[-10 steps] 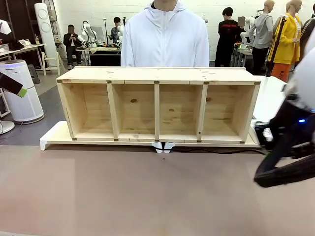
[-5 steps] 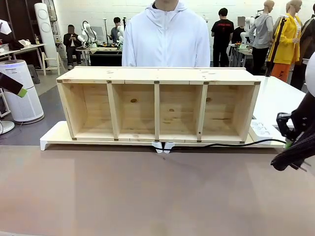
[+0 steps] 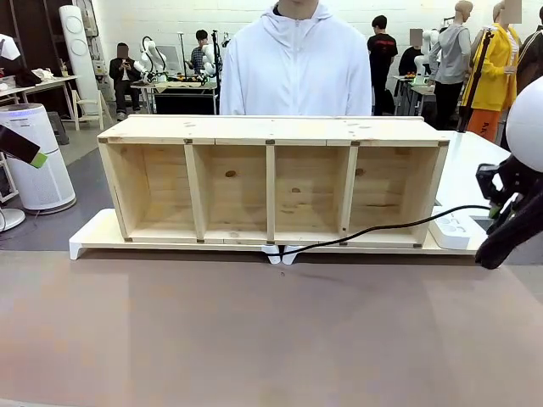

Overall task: Perform cable management.
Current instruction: Pull the grasped Power Cable to the location of the Power Strip.

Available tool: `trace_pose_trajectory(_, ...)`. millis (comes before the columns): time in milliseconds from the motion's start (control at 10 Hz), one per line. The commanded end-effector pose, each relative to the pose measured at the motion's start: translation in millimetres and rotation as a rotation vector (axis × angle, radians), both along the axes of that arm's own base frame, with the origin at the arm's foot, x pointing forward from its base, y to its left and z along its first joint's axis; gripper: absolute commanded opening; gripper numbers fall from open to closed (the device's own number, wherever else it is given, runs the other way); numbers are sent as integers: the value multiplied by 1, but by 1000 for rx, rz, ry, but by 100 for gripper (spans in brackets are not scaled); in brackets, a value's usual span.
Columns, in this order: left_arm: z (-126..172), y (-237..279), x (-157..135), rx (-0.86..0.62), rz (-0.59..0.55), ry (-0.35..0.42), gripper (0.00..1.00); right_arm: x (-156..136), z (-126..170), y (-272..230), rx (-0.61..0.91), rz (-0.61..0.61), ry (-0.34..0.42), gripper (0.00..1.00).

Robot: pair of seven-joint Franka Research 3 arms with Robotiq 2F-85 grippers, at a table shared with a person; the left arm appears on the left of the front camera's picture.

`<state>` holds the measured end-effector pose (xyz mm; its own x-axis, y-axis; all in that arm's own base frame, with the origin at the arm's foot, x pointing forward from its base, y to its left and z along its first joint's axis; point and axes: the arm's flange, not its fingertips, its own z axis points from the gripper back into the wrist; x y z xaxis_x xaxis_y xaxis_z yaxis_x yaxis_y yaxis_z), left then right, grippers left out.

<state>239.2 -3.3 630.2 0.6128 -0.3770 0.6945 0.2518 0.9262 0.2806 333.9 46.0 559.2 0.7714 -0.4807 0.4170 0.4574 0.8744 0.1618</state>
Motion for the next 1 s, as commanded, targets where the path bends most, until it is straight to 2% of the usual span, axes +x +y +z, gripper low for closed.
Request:
trace_pose_trajectory(0, 0, 0, 2, 1, 1, -6, 100, 26, 15, -16, -11, -102, -33, 12)
trace_pose_trajectory(300, 0, 0, 2, 1, 1, -6, 100, 72, 40, -27, 116, -140, -119, 12)
trace_pose_trajectory(500, 0, 0, 2, 1, 1, -6, 100, 101, 47, -24, 137, -140, -85, 12)
trace_pose_trajectory(600, 0, 0, 2, 1, 1, -6, 100, 104, 48, -19, 138, -144, -79, 12)
trace_pose_trajectory(700, 0, 0, 2, 1, 1, -6, 100, 86, 43, -28, 115, -133, -88, 12)
trace_pose_trajectory(900, 0, 0, 2, 1, 1, -6, 100, 86, 43, -28, 115, -133, -88, 12)
